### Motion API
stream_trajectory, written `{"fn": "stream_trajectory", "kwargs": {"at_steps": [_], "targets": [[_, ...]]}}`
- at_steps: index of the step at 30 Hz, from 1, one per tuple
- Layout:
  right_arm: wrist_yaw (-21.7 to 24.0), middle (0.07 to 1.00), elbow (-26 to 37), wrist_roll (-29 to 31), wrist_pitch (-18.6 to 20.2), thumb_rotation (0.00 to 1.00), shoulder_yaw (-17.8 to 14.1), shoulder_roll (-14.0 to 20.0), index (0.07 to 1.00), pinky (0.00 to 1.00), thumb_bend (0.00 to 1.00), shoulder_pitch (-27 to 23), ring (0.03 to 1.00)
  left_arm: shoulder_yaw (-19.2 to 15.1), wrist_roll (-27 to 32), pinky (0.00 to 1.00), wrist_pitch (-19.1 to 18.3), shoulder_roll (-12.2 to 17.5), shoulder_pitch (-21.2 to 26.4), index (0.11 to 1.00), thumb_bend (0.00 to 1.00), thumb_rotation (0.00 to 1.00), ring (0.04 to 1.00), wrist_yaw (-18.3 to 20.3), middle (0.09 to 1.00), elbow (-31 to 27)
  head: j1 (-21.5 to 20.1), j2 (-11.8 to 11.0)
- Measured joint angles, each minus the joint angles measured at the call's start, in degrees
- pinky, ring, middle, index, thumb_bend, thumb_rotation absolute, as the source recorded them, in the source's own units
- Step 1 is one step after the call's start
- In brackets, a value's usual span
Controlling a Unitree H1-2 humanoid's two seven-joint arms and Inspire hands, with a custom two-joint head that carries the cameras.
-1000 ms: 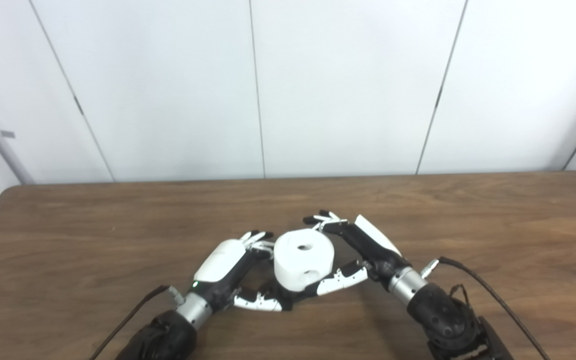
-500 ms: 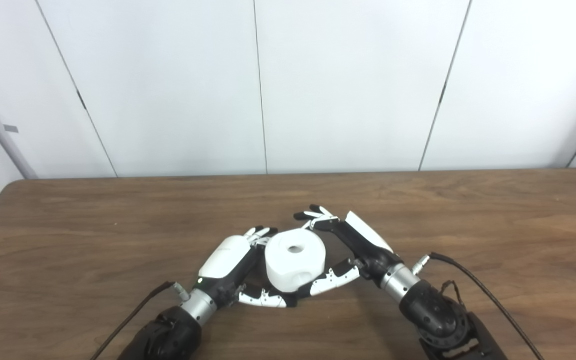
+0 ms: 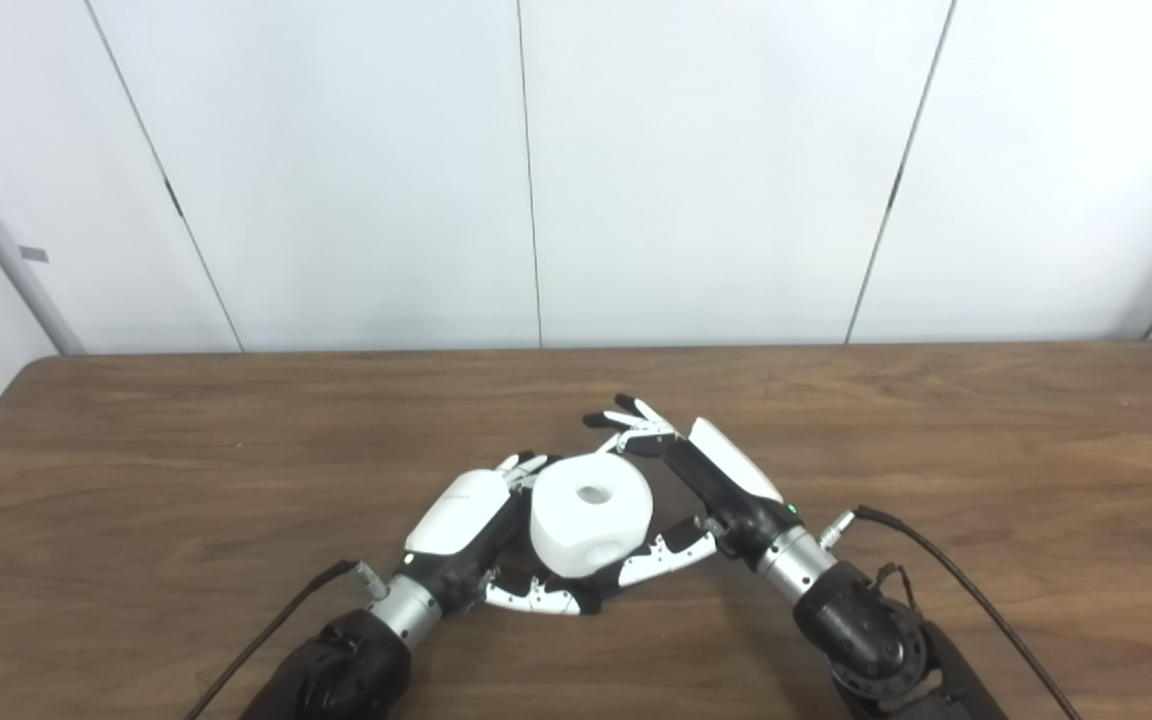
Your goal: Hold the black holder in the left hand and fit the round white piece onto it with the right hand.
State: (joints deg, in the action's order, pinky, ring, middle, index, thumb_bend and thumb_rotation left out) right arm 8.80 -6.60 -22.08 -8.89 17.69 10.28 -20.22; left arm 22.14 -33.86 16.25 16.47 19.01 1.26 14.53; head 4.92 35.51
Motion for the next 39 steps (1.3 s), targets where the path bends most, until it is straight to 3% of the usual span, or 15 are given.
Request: {"fn": "stream_trajectory", "kwargs": {"at_steps": [16, 39], "targets": [[-0.88, 0.875, -1.07, -0.31, -1.39, 0.14, 0.01, 0.25, 0.487, 1.0, 0.51, -0.17, 1.0, -0.26, 0.12, 1.0, -1.76, -0.03, -0.52, 0.481, 0.52, 0.05, 0.948, 1.75, 0.778, -2.04, 0.0, 0.88], [1.31, 0.866, 2.29, -1.44, 1.66, 0.14, 0.24, 3.55, 0.486, 1.0, 0.52, 2.03, 1.0, -1.13, 0.13, 1.0, -2.26, -0.12, -1.16, 0.481, 0.52, 0.05, 0.95, 4.1, 0.775, -3.99, -0.53, 2.81]]}}
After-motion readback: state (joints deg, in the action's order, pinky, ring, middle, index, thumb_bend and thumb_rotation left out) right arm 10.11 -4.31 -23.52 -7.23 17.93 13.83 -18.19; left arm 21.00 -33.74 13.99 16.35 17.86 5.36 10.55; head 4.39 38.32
